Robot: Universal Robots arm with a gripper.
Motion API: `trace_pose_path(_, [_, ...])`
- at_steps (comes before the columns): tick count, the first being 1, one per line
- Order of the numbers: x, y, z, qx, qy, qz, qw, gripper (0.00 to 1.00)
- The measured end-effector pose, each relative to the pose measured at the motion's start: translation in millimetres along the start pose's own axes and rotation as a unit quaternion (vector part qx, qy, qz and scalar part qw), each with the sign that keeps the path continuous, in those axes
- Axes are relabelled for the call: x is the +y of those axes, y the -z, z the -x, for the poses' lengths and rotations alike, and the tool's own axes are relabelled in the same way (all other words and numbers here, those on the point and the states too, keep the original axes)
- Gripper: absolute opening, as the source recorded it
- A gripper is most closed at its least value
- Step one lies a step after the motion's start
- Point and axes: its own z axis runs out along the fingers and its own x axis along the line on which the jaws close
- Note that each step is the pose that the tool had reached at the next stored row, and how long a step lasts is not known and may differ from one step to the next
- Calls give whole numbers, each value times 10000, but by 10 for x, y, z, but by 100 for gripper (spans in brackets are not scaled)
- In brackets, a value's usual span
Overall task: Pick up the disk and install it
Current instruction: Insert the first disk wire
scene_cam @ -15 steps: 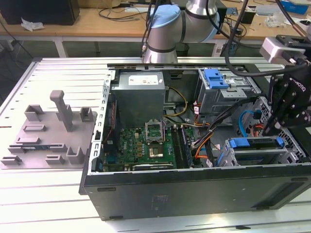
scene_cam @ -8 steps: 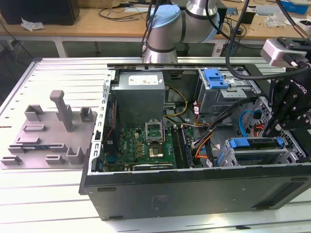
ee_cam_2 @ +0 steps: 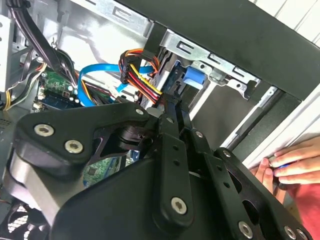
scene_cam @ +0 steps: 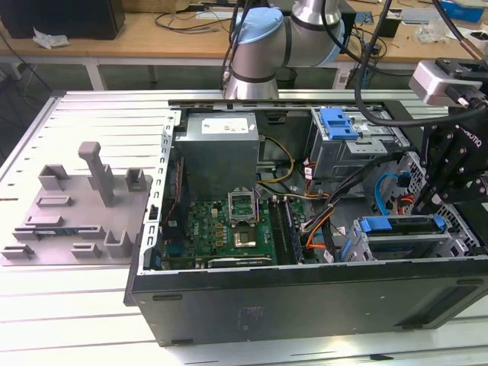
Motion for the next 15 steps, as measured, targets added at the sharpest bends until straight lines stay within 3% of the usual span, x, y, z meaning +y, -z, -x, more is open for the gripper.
trace_pose_path(15, [-5, 0, -26, 2, 71, -4, 10000, 16])
